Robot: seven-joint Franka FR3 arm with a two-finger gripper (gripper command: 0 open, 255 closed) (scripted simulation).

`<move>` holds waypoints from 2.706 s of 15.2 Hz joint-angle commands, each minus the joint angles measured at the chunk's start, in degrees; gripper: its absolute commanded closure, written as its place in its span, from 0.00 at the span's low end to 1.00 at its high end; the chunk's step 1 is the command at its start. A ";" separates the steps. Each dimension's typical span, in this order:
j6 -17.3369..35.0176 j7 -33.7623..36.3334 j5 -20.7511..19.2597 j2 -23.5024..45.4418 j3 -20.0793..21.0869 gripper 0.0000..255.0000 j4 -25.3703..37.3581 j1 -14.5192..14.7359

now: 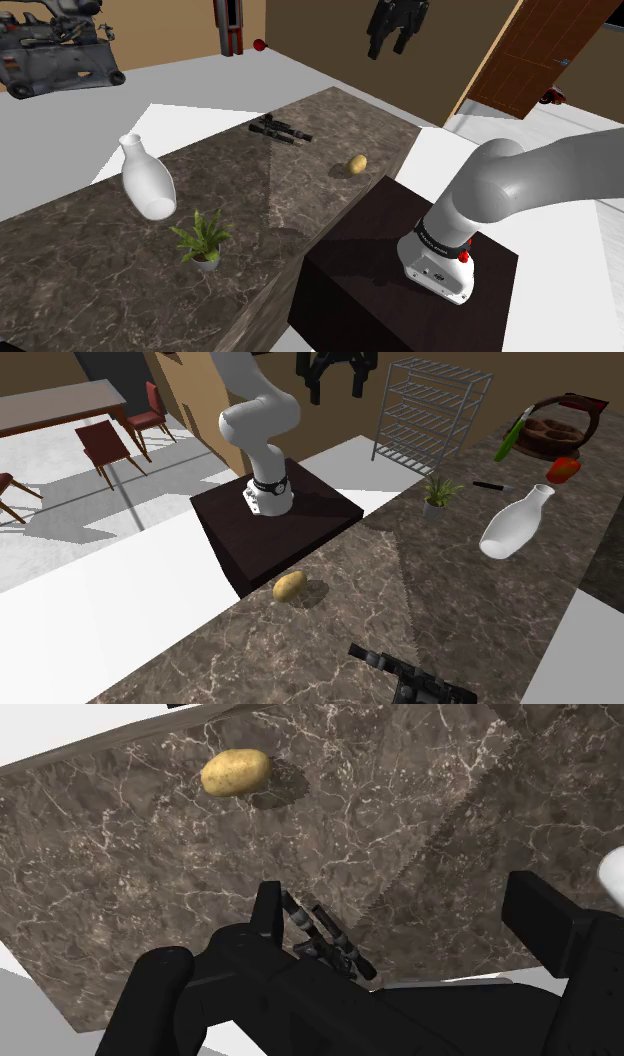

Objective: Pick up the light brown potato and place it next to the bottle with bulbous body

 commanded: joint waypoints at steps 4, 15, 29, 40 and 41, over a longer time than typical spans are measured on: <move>5.11 3.50 0.06 1.11 -0.50 0.00 -4.43 -2.09; 24.93 15.90 0.29 9.56 -2.59 0.00 -17.36 -9.75; 53.11 29.66 2.36 31.40 -6.46 0.00 -25.67 -17.99; 70.56 30.46 11.21 50.14 -8.38 0.00 -25.56 -19.77; 71.45 29.94 11.93 51.17 -8.14 0.00 -25.45 -19.81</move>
